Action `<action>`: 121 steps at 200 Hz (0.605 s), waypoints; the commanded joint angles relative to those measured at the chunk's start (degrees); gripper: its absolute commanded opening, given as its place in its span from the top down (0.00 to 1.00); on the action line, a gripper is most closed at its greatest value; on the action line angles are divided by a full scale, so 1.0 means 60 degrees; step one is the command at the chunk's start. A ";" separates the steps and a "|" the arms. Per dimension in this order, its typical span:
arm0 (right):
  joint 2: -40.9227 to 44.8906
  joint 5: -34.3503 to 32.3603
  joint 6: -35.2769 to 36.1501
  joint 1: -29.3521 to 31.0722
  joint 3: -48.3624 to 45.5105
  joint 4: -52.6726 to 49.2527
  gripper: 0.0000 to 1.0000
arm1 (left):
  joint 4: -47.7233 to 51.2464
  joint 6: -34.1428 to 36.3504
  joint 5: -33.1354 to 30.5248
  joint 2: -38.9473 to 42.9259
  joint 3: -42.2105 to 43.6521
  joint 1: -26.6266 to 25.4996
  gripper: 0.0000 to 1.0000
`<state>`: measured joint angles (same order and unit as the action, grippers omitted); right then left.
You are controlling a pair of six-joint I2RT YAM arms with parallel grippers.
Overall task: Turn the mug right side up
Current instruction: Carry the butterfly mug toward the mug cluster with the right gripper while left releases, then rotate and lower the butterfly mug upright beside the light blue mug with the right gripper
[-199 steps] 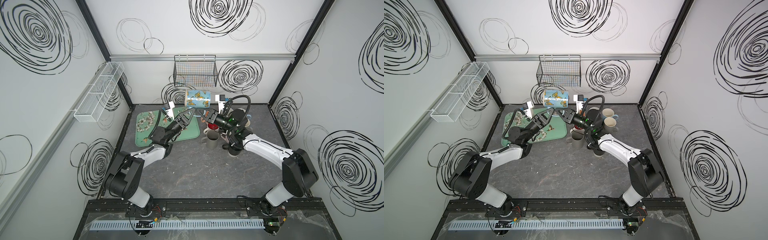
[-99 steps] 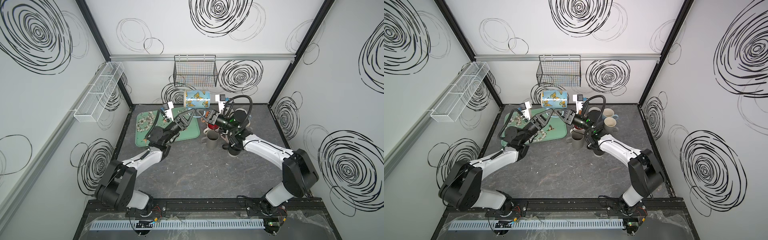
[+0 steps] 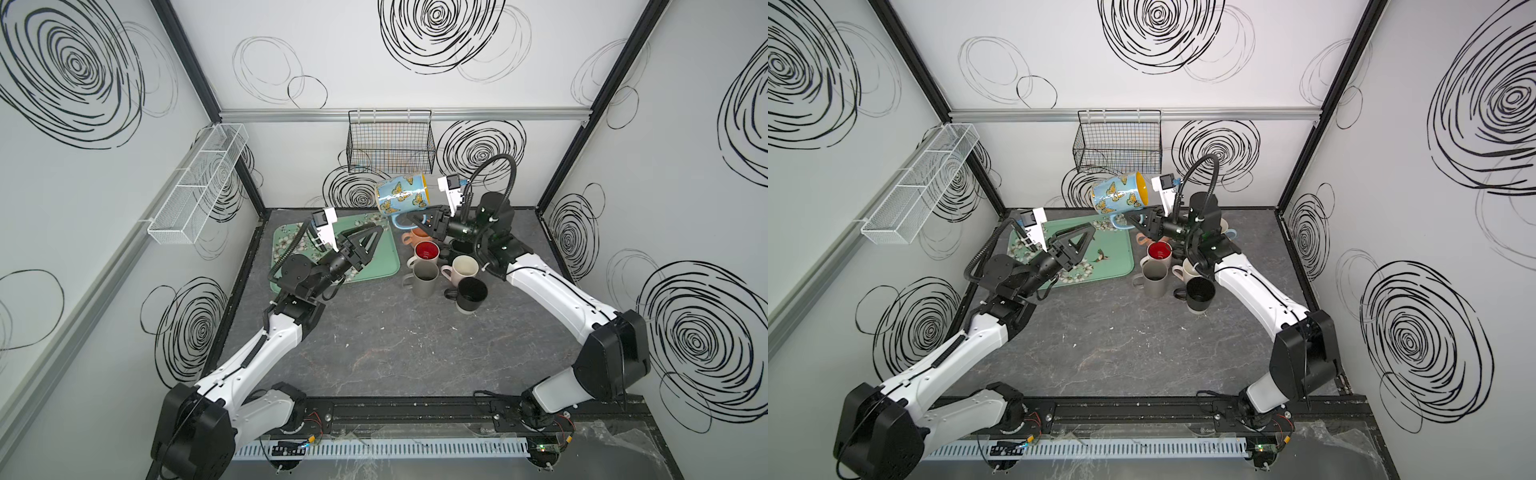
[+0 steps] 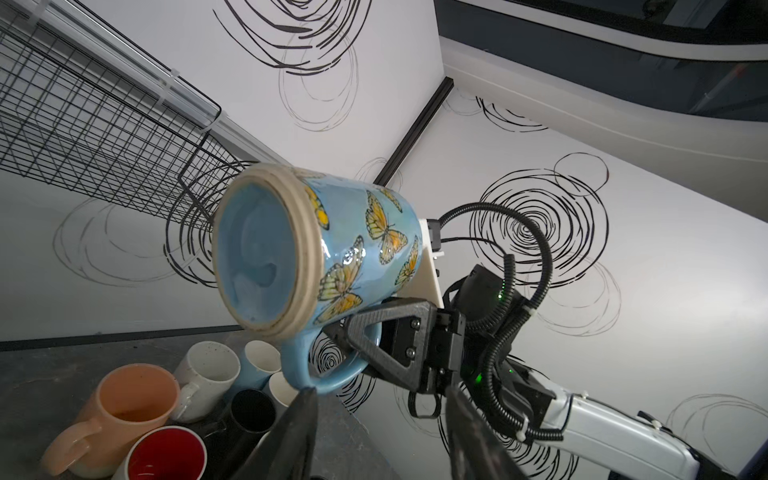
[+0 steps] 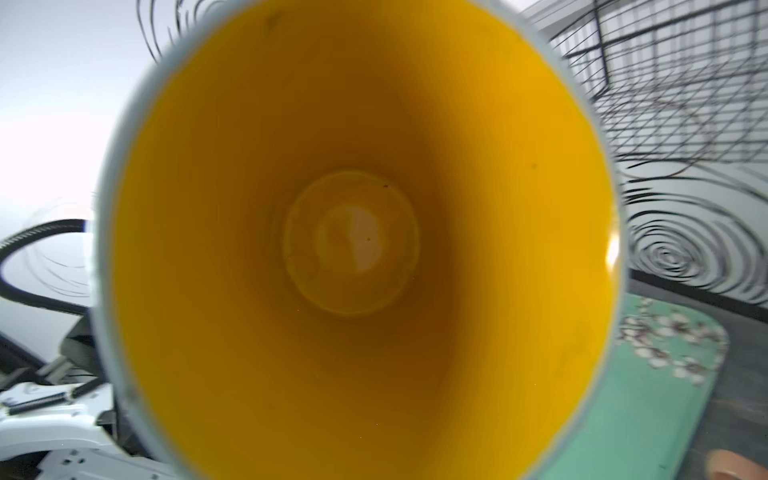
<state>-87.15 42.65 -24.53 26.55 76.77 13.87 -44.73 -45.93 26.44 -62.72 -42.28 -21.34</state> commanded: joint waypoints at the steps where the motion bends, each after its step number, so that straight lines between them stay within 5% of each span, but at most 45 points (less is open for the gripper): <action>1: 0.0752 0.0295 0.2365 -0.0470 0.1087 -0.2010 1.00 | 0.1009 0.0811 -0.0185 0.0226 -0.0146 -0.0016 0.48; 40: 0.1506 0.0739 0.4403 -0.1888 0.0863 -0.3602 1.00 | 0.1743 0.1290 -0.0221 0.0012 -0.0495 -0.0192 0.48; 121: 0.3230 -0.1130 0.8872 -0.4361 -0.0600 -0.6921 1.00 | 0.0744 0.1249 0.0497 -0.1786 -0.1013 -0.0614 0.48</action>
<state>-70.02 38.30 17.91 3.64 74.59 -23.83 -36.60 -39.86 27.05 -70.81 -45.56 -24.38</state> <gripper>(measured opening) 0.224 0.523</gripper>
